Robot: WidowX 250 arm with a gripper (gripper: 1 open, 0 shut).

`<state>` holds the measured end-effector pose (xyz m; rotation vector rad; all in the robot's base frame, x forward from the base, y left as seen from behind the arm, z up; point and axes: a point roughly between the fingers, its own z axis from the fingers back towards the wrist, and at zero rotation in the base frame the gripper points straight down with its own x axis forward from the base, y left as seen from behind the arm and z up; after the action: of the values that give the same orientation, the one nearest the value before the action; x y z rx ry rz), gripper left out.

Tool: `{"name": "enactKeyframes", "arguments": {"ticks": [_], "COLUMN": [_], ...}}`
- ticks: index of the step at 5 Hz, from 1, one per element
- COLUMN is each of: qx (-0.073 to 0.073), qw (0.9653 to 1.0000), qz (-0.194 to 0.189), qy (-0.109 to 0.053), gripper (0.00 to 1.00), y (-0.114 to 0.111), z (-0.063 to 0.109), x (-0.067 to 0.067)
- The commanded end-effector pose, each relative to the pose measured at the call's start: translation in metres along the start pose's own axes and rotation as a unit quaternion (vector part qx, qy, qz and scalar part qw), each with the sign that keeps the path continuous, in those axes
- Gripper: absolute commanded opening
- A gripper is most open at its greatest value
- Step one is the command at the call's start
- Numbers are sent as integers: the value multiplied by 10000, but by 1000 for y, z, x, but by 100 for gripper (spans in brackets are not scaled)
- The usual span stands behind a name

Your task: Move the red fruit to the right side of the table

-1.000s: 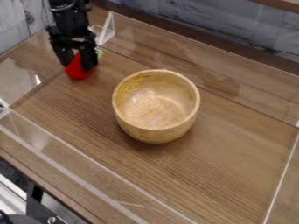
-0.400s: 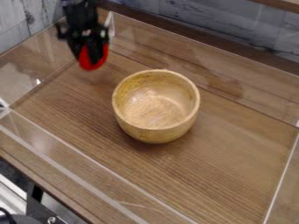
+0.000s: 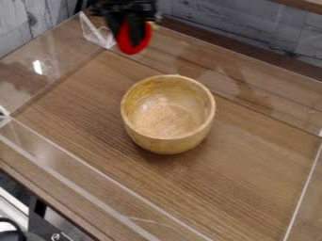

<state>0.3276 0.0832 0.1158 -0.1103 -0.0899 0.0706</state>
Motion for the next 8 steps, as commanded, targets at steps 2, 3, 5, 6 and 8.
{"name": "enactKeyframes", "arguments": {"ticks": [2,3,5,6,8], "qx": [-83,-153,-149,-86,28], "qw": [9957,9909,9886,9922,9981], "qz": [-872,-1313,-1495,-1240,-609], "qy": [-315,-269,-119,-59,44], "gripper": [0,0,0,0,0], "y": [-87,-136,-202,-210,-207], "z": [12,-2,-27,-38,-48], "x": [14,12,4,-3,-8]}}
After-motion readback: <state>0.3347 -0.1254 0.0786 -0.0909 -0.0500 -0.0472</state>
